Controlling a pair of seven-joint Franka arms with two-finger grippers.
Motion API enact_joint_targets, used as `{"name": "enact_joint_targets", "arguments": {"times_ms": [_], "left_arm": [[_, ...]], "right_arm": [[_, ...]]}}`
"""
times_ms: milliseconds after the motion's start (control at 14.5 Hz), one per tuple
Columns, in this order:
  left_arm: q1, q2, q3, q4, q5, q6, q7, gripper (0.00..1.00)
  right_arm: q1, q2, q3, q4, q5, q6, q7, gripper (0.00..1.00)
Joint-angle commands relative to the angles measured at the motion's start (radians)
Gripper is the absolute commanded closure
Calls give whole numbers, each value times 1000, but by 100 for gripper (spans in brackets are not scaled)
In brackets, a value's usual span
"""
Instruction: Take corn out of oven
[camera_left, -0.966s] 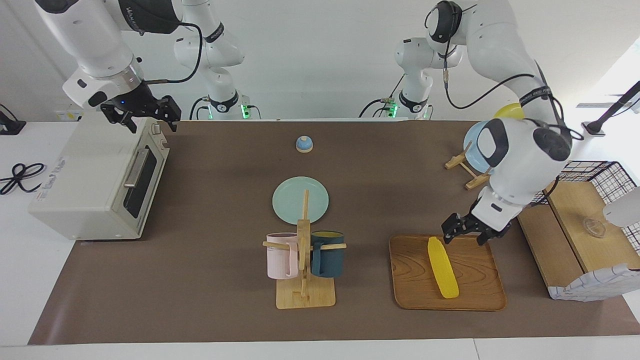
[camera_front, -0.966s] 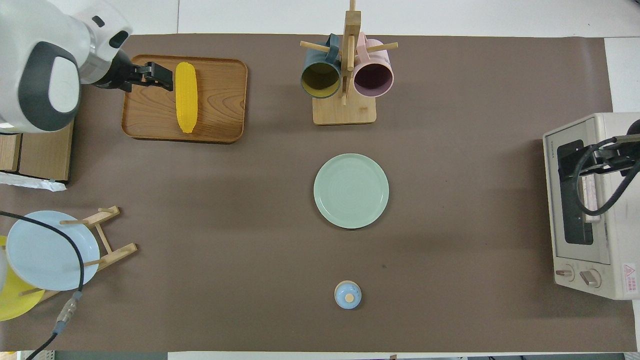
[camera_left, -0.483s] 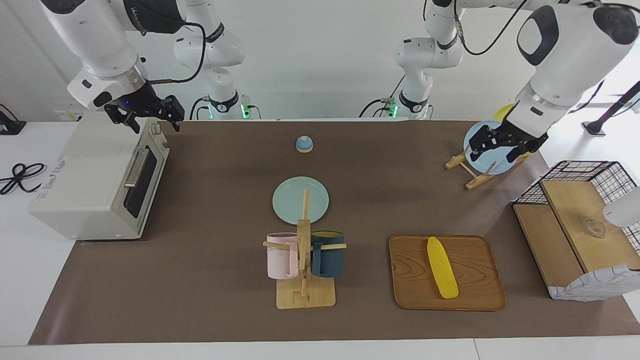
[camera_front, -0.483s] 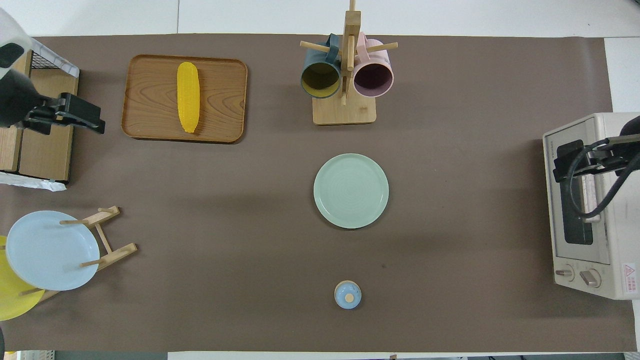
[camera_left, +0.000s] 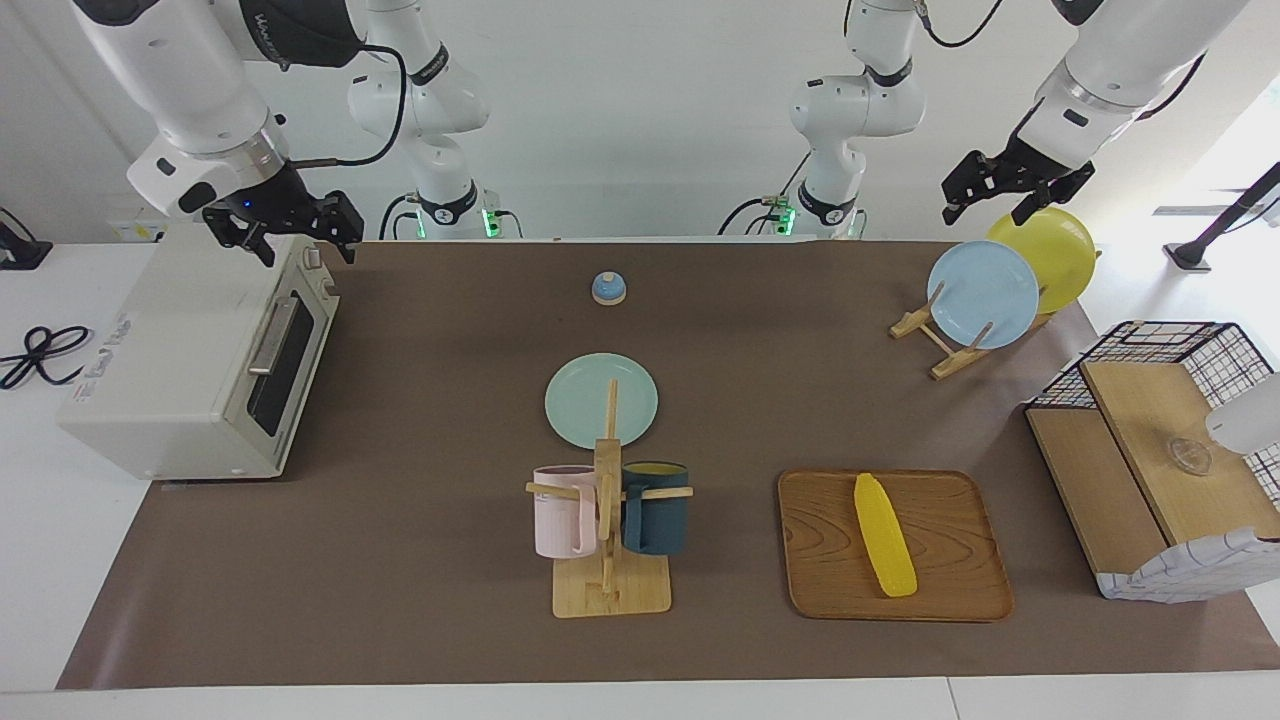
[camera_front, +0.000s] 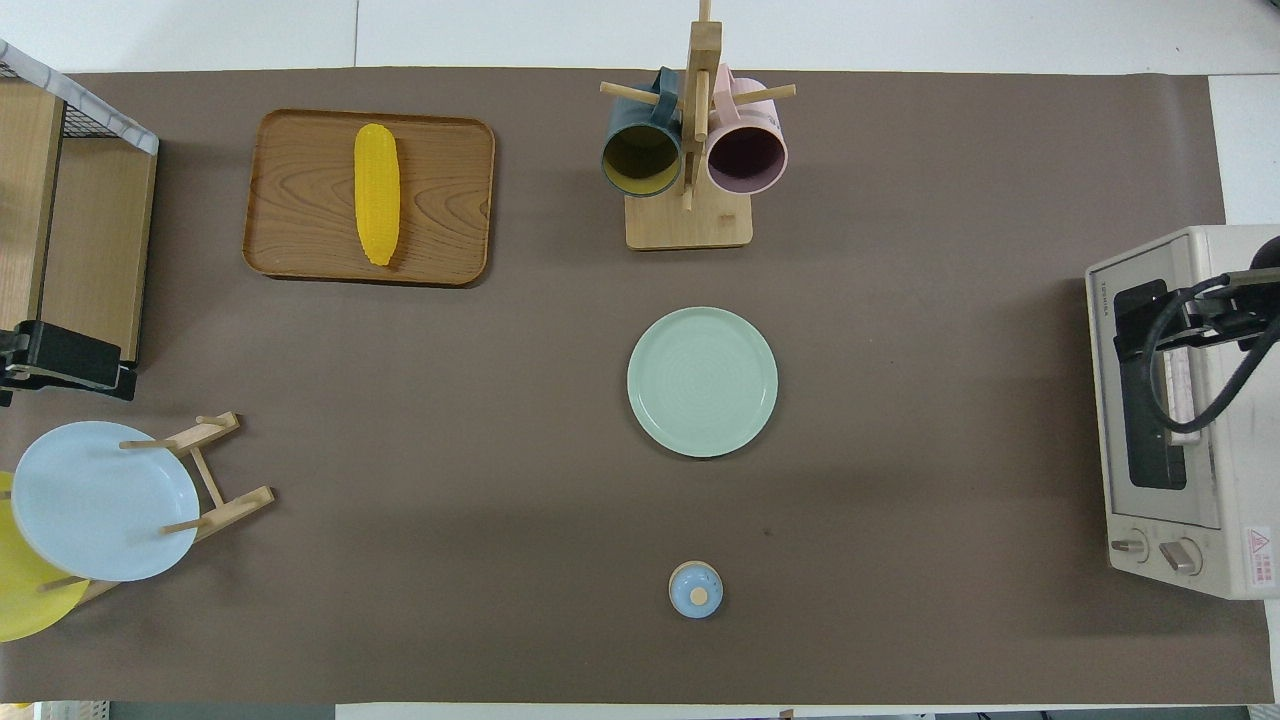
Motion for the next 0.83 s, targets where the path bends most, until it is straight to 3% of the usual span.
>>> {"name": "enact_joint_targets", "arguments": {"times_ms": [0, 138, 345, 759], "left_arm": [[1, -17, -11, -49, 16, 121, 1, 0], [1, 20, -16, -33, 20, 172, 1, 0], [-8, 97, -24, 63, 52, 149, 3, 0], [-8, 88, -25, 99, 42, 50, -8, 0]], "right_arm": [[-11, -21, 2, -21, 22, 19, -6, 0], [-12, -21, 2, -21, 22, 18, -10, 0], [-12, -22, 1, -19, 20, 12, -13, 0], [-11, -22, -1, -19, 14, 12, -23, 0]]}}
